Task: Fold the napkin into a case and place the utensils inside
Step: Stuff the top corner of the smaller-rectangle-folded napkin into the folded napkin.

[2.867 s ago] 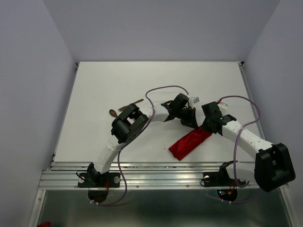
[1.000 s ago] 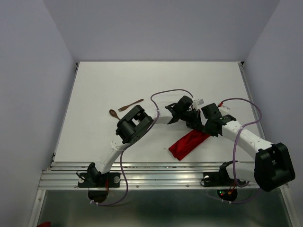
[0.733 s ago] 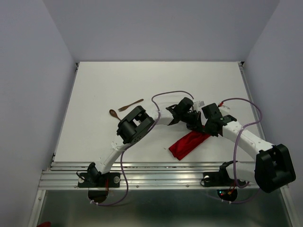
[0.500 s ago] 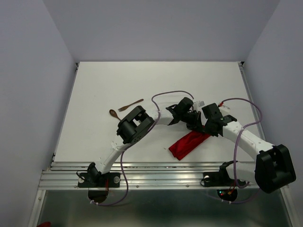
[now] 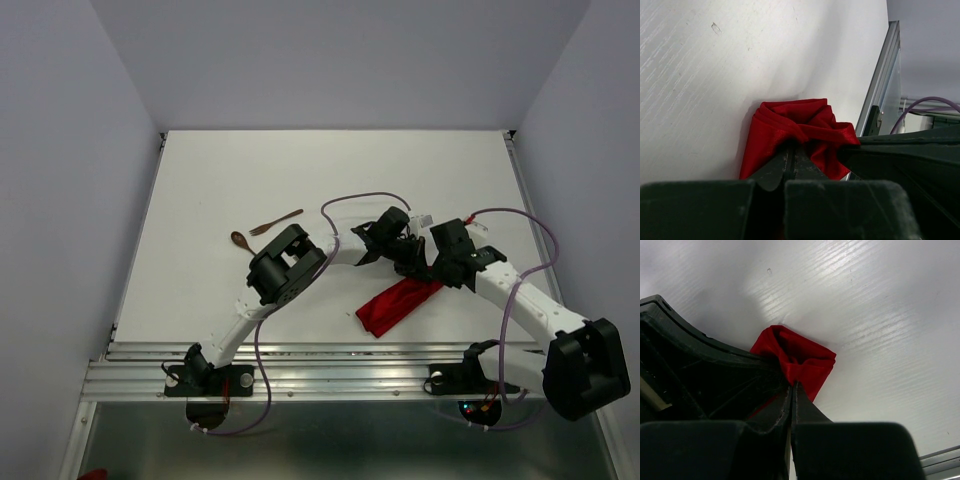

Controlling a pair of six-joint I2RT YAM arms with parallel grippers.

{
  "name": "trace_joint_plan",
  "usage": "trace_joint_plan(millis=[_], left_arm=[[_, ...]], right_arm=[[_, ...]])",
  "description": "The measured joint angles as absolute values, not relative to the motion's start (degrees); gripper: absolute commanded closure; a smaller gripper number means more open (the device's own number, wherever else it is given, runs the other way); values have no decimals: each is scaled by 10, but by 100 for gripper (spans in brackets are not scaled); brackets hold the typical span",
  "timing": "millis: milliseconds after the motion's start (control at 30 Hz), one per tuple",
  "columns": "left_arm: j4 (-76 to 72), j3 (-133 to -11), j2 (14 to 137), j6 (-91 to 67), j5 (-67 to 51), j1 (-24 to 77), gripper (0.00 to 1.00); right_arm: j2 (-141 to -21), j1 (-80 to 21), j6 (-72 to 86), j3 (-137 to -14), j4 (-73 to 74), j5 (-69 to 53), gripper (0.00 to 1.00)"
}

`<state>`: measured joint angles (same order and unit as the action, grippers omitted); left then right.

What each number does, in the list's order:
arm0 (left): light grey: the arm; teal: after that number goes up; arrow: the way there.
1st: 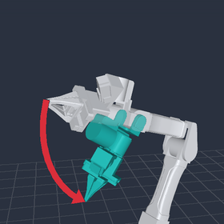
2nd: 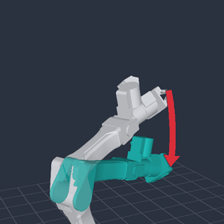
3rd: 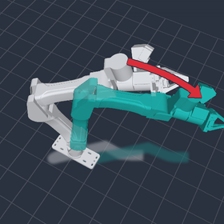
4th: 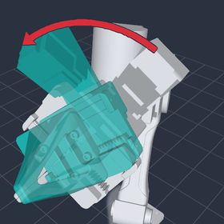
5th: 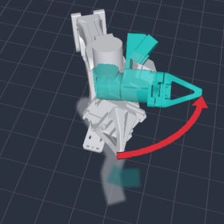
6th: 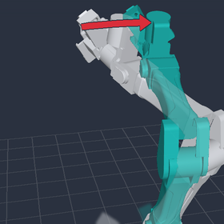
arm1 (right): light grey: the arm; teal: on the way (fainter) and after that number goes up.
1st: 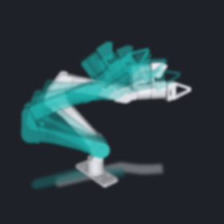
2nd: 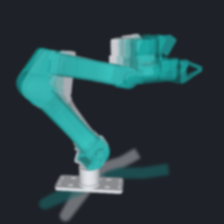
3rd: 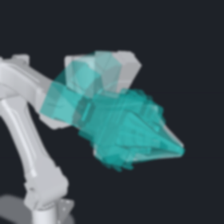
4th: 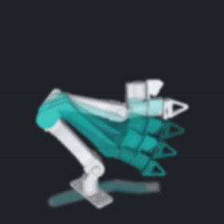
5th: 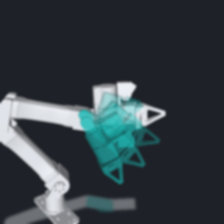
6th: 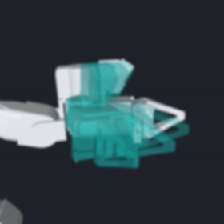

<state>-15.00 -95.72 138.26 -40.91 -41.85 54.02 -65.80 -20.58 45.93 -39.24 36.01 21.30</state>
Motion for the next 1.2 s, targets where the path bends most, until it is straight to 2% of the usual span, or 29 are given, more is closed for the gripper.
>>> trace_joint_plan(millis=[633,700,733,900,1067,1200], left_arm=[[-151,-954,1380,-409,-418,540,100],[-150,-948,1374,-409,-416,540,100],[-149,-946,1371,-408,-415,539,100],[-150,-945,1363,-408,-415,538,100],[-152,-931,1355,-408,-415,536,100],[-153,-929,1353,-408,-415,535,100]], right_arm=[[-669,-206,476,-375,351,204,98],[-668,-206,478,-375,351,204,93],[-668,-206,478,-375,351,204,83],[-663,-206,481,-375,356,206,67],[-663,-206,482,-375,363,206,69],[-661,-206,482,-375,371,207,77]])
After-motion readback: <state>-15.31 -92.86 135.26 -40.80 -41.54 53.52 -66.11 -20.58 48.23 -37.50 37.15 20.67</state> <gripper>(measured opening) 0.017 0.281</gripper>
